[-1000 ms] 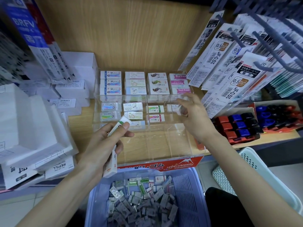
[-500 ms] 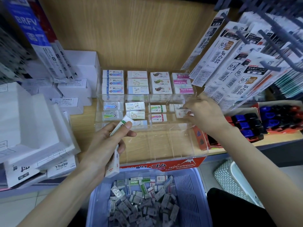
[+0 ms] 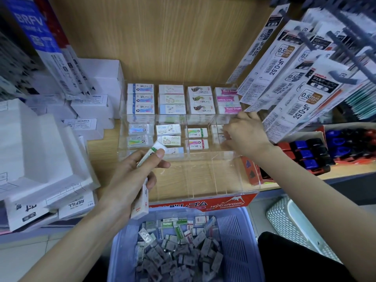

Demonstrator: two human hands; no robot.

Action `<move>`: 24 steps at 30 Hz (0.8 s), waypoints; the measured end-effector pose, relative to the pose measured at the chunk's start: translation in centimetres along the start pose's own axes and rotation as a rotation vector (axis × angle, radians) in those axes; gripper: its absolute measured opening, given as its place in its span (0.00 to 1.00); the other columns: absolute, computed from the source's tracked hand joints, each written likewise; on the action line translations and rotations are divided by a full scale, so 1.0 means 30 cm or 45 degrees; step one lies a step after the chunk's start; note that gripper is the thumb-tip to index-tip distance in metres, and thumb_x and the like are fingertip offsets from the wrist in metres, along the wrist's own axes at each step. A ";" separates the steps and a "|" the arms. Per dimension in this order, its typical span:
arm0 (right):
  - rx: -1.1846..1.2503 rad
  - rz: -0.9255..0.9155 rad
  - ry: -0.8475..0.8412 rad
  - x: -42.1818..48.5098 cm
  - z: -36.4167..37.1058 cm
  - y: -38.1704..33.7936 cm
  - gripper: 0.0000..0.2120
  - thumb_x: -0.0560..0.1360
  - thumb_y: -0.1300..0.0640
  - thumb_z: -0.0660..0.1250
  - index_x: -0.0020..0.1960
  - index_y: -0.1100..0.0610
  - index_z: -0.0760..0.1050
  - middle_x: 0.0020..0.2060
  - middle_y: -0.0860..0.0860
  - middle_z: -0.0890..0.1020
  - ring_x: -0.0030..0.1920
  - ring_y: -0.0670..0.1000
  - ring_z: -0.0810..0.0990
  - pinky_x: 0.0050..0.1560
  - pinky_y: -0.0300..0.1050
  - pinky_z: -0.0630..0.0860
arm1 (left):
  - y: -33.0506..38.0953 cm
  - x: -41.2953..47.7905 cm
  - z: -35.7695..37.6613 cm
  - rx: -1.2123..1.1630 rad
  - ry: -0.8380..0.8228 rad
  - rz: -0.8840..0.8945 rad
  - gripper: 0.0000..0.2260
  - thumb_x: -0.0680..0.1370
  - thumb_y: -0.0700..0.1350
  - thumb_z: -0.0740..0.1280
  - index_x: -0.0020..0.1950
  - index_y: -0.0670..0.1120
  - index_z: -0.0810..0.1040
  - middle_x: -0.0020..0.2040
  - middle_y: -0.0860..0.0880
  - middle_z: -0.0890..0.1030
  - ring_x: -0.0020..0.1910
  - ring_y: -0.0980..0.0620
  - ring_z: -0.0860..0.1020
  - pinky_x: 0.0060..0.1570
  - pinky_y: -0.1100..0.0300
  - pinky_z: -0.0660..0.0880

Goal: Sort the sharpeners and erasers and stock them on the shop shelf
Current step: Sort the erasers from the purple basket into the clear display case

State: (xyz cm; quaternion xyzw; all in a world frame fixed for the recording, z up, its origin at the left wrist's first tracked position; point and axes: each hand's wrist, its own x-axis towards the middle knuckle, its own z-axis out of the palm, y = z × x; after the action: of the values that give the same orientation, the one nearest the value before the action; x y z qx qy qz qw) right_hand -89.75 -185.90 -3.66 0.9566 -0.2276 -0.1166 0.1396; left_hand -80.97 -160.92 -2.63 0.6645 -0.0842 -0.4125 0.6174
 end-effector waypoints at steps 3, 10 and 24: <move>-0.024 0.032 0.020 0.006 0.012 -0.008 0.07 0.73 0.52 0.65 0.46 0.53 0.80 0.44 0.51 0.80 0.54 0.53 0.70 0.58 0.49 0.62 | -0.007 0.004 -0.002 -0.004 -0.002 0.003 0.16 0.68 0.55 0.68 0.53 0.49 0.80 0.40 0.51 0.83 0.23 0.56 0.63 0.26 0.66 0.61; 0.257 0.051 0.162 -0.049 -0.028 -0.017 0.13 0.75 0.50 0.67 0.56 0.55 0.78 0.53 0.54 0.79 0.60 0.57 0.71 0.61 0.52 0.62 | 0.021 0.084 0.008 -0.229 -0.183 -0.291 0.13 0.76 0.41 0.51 0.43 0.41 0.74 0.31 0.45 0.82 0.12 0.52 0.63 0.19 0.72 0.55; 1.083 -0.674 0.505 -0.254 -0.061 -0.249 0.13 0.75 0.56 0.66 0.58 0.59 0.77 0.51 0.52 0.79 0.51 0.51 0.75 0.54 0.43 0.70 | -0.049 0.041 0.014 0.213 -0.330 -0.042 0.11 0.74 0.45 0.59 0.49 0.40 0.75 0.33 0.41 0.83 0.19 0.51 0.68 0.25 0.61 0.60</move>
State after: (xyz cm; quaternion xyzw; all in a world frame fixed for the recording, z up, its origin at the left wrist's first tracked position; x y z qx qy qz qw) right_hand -92.84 -175.54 -3.12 0.9571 0.0249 0.1377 -0.2538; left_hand -81.03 -161.66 -4.43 0.6561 -0.1863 -0.4964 0.5370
